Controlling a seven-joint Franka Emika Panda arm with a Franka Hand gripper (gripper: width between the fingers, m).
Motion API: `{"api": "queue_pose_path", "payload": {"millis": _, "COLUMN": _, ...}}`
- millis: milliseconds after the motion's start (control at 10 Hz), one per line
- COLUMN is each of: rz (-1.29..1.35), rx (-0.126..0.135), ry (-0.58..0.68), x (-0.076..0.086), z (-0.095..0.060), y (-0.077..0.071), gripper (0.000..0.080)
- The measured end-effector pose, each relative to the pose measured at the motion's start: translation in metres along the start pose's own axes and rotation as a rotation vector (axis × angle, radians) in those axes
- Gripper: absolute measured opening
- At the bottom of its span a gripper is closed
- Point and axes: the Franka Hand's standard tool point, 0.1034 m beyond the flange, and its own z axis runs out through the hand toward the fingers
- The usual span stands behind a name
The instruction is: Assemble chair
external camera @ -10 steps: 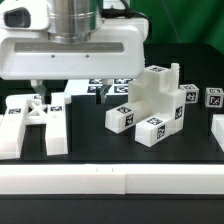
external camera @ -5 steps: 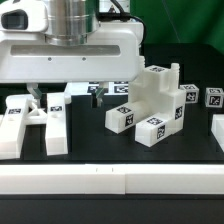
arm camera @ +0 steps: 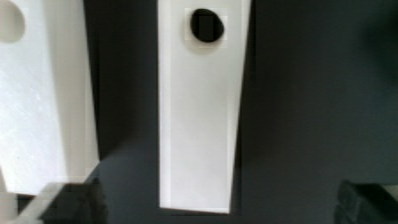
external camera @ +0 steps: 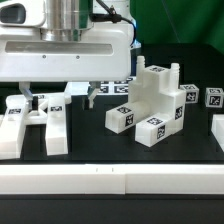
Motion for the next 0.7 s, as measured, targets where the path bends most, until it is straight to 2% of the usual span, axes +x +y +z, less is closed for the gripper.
{"api": "queue_pose_path", "payload": {"millis": 100, "rz": 0.005, "rx": 0.002, "ry": -0.007, "x": -0.0029, "z": 0.0026, "y": 0.0019, "gripper": 0.0649}}
{"api": "queue_pose_path", "payload": {"millis": 400, "rz": 0.071, "rx": 0.076, "ry": -0.085, "x": -0.0106, "z": 0.0007, "y": 0.0098, "gripper": 0.0649}}
{"api": "queue_pose_path", "payload": {"millis": 500, "rz": 0.081, "rx": 0.088, "ry": -0.095, "x": -0.0111, "z": 0.0005, "y": 0.0091, "gripper": 0.0649}}
{"api": "queue_pose_path", "payload": {"millis": 700, "rz": 0.081, "rx": 0.087, "ry": -0.093, "x": -0.0108, "z": 0.0005, "y": 0.0093, "gripper": 0.0649}}
